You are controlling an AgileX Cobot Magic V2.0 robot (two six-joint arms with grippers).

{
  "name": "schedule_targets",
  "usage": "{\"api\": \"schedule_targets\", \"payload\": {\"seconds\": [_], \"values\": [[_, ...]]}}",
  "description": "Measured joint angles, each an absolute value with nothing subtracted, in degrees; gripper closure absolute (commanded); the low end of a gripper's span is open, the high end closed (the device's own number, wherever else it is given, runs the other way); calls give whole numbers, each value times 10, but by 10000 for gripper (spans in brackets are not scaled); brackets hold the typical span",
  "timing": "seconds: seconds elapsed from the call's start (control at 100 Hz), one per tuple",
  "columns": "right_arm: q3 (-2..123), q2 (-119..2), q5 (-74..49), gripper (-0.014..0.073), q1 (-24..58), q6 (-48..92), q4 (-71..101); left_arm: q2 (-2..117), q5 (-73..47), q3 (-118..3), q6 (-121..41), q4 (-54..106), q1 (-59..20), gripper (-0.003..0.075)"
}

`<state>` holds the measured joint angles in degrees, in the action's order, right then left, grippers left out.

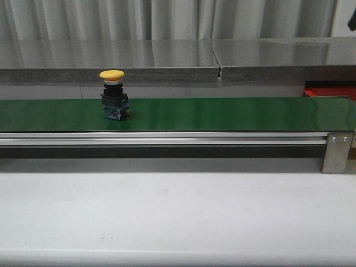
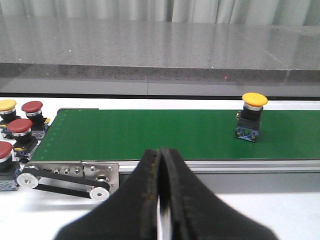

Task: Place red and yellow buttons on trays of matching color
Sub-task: 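Carry the red button to the red tray and open the right gripper, then move the right gripper down over the yellow button on the belt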

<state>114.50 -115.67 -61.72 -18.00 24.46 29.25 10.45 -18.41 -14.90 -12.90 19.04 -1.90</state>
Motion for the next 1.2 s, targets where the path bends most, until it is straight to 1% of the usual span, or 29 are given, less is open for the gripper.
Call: {"api": "schedule_targets", "payload": {"seconds": [0.15, 0.34, 0.55, 0.69, 0.9, 1.2], "values": [[1145, -1119, -649, -11, -119, 277, 309, 104, -184, -149, -129, 190, -19, 741], [1145, -1109, -665, -11, -12, 315, 309, 104, -184, -149, -129, 190, -19, 741], [1145, -1122, -661, -11, 112, 330, 240, 104, -184, -149, -129, 190, -19, 741], [1145, -1143, -651, -11, 179, 330, 187, 104, -184, -149, -129, 190, -19, 741], [1145, -1172, -636, -11, 232, 330, 171, 104, -184, -149, -129, 190, -19, 741], [1145, -1177, -613, -11, 252, 330, 169, 104, -184, -149, -129, 190, -19, 741]]}}
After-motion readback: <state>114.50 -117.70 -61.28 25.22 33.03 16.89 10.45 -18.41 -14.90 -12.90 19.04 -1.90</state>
